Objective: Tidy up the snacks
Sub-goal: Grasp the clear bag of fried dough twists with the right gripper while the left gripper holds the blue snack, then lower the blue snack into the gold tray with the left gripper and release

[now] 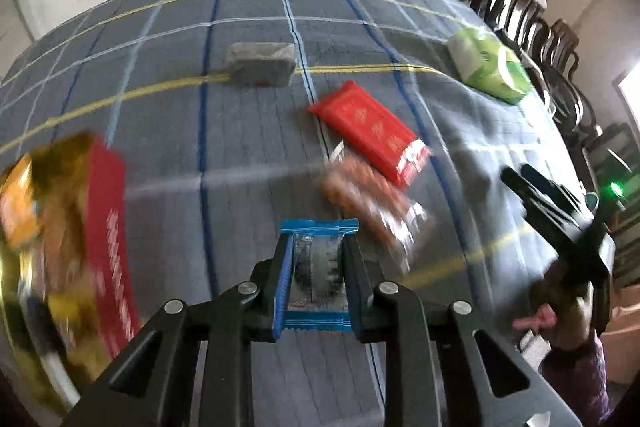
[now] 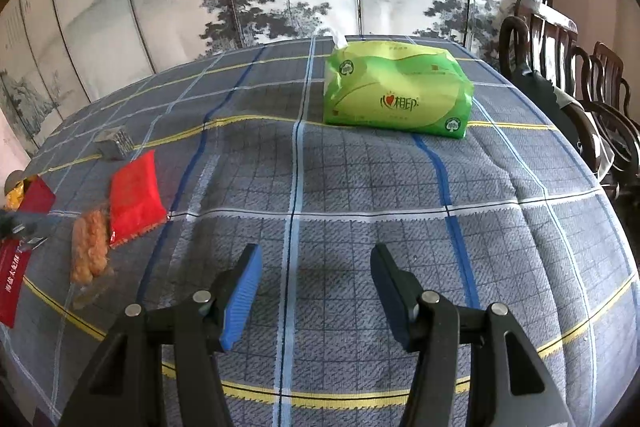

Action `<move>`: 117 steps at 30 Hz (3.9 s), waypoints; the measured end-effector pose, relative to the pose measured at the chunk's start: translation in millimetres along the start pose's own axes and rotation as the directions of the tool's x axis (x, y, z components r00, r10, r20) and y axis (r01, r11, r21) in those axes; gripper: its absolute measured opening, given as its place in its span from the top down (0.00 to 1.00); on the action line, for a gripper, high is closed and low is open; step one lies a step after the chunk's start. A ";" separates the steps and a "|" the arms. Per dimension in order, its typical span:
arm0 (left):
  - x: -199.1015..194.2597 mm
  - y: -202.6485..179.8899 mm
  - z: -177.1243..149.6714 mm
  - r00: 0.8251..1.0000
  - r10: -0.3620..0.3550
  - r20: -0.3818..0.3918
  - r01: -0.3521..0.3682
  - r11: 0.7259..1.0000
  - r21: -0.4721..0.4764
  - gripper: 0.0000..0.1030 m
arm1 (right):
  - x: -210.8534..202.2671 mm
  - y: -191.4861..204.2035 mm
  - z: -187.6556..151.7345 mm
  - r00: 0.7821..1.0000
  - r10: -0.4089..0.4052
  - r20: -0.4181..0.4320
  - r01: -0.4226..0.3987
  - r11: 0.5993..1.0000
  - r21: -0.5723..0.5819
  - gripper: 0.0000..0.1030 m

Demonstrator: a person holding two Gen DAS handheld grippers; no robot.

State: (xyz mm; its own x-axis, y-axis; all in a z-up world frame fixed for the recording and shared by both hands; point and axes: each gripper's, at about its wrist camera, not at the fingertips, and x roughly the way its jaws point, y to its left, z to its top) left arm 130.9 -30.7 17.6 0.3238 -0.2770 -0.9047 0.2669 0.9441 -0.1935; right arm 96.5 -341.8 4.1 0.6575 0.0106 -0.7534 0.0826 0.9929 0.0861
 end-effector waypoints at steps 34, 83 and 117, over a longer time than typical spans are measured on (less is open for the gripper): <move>-107.0 81.0 -91.2 0.985 0.049 0.166 -0.012 0.976 -0.218 0.79 | -1.4 179.5 10.6 0.912 0.371 -0.172 -0.409 0.804 -0.432 0.39; -93.2 131.4 -95.5 0.972 0.164 0.168 -0.131 0.973 -0.188 0.79 | 4.8 214.8 -21.6 0.923 0.356 -0.148 -0.385 0.838 -0.387 0.64; -58.4 151.4 -33.5 0.937 0.245 0.249 -0.190 0.956 -0.225 0.33 | 10.7 212.5 -19.7 0.924 0.347 -0.159 -0.382 0.850 -0.362 0.64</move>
State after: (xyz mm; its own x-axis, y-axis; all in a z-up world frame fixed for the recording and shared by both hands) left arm 122.0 134.4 28.5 0.5947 -0.0732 -0.8006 -0.0107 0.9950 -0.0990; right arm 106.3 -128.4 1.5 0.5172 0.3736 -0.7700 -0.4521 0.8832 0.1248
